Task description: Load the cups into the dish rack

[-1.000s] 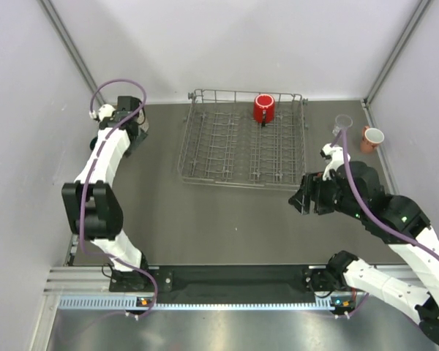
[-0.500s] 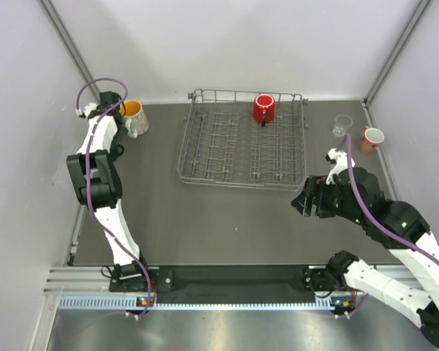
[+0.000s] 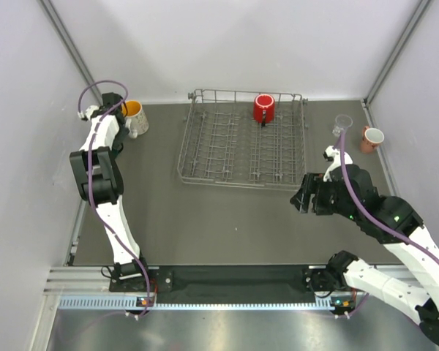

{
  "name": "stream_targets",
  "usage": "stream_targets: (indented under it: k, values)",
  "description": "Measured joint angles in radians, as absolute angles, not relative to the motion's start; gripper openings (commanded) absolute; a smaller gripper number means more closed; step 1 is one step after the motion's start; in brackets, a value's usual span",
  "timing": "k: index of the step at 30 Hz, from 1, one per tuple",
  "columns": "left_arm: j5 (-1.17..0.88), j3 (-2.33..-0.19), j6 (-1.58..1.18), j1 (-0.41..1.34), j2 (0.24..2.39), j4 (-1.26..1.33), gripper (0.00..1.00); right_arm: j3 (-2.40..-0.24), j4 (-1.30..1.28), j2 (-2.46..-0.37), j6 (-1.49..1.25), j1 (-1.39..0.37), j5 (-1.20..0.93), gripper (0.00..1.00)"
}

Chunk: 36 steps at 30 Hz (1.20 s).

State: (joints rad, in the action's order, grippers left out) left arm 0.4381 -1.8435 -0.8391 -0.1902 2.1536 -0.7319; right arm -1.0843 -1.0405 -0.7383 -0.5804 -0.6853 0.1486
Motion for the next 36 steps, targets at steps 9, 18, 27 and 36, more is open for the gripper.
stream_targets:
  k: [9, 18, 27, 36]
  values:
    - [0.492, -1.823, -0.927, -0.180, 2.154, -0.791, 0.43, -1.084, -1.041, -0.740, -0.587, -0.685, 0.169, 0.71]
    - [0.572, -1.823, -0.963, -0.179, 2.154, -0.824, 0.30, -1.084, -1.040, -0.741, -0.588, -0.685, 0.175, 0.71]
    - [0.581, -1.821, -0.971, -0.175, 2.154, -0.831, 0.00, -1.084, -1.040, -0.754, -0.588, -0.685, 0.175, 0.71]
    - [0.547, -1.747, -0.999, -0.140, 2.074, -0.889, 0.00, -1.099, -1.037, -0.803, -0.585, -0.685, 0.166, 0.74]
